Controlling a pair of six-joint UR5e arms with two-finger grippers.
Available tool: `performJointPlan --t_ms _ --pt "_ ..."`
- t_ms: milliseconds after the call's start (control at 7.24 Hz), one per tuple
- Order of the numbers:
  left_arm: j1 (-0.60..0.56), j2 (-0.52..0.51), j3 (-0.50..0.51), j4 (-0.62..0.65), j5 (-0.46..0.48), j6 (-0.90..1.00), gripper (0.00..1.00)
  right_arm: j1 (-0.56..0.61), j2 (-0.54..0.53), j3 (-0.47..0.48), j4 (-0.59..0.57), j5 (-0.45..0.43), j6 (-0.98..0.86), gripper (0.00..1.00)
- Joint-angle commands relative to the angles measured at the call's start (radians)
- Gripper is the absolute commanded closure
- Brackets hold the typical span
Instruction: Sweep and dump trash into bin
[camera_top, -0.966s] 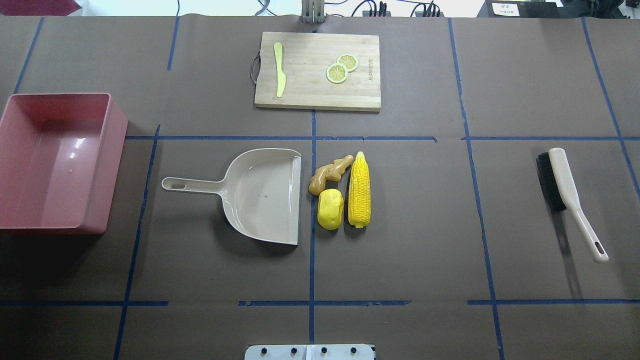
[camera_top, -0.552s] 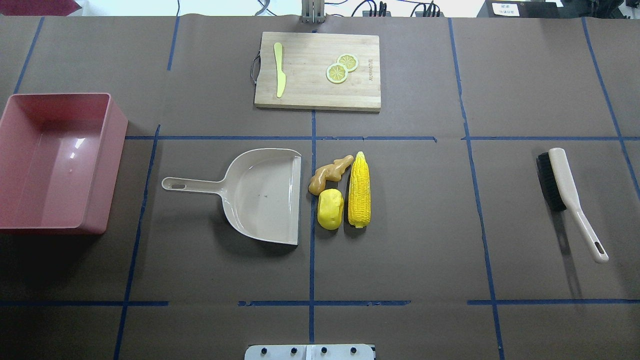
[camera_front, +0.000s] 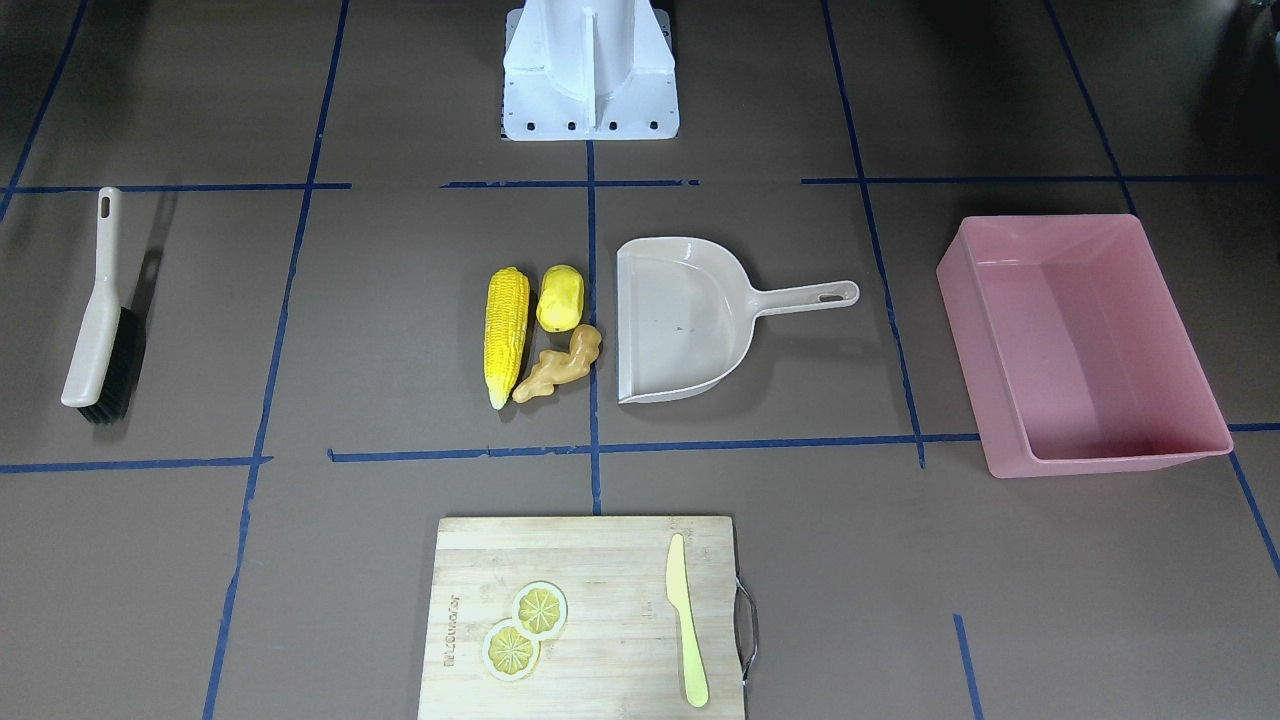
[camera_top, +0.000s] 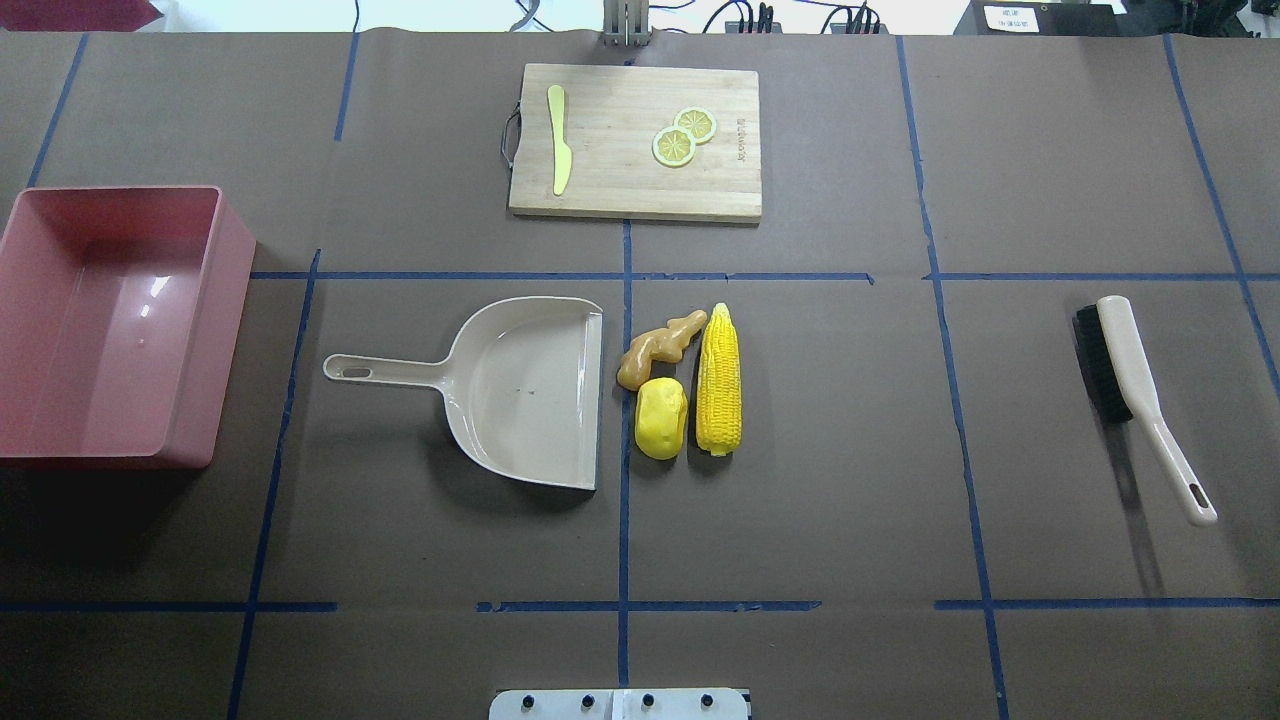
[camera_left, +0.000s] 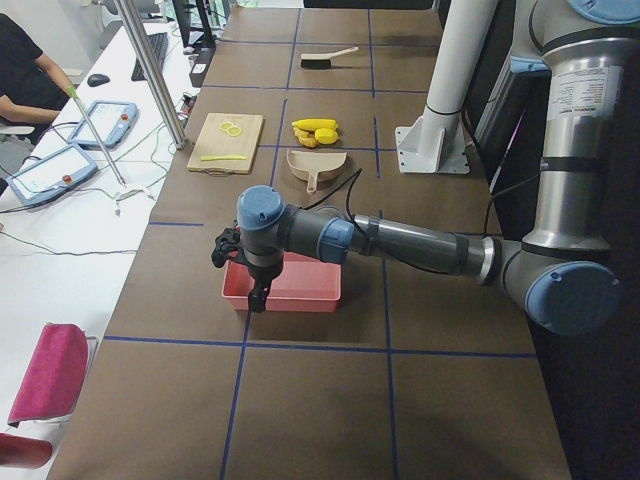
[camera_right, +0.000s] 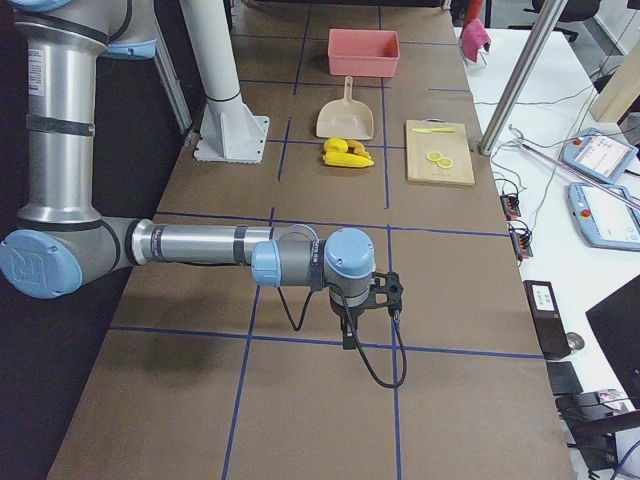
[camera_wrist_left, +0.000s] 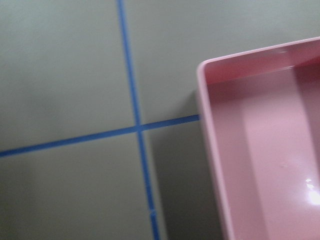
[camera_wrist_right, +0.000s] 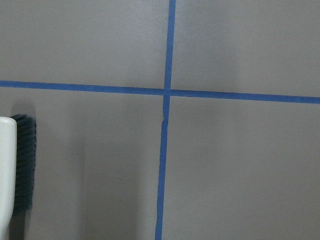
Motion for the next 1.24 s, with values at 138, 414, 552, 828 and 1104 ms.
performJointPlan --t_ms 138,414,552,828,1104 --pt "0.141 -0.049 -0.136 0.012 0.004 -0.012 0.00 -0.003 0.017 -0.008 0.000 0.052 0.013 0.00" --pt "0.207 -0.156 -0.142 0.031 0.004 -0.012 0.00 -0.022 0.043 -0.002 -0.002 0.086 0.127 0.00" --pt "0.229 -0.183 -0.153 0.028 -0.007 -0.009 0.00 -0.025 0.043 0.006 -0.002 0.092 0.128 0.00" --pt "0.325 -0.250 -0.170 0.031 0.001 -0.011 0.00 -0.065 0.055 0.020 0.014 0.064 0.129 0.00" --pt "0.400 -0.325 -0.167 0.027 0.040 -0.006 0.00 -0.133 0.031 0.094 0.105 0.041 0.394 0.02"
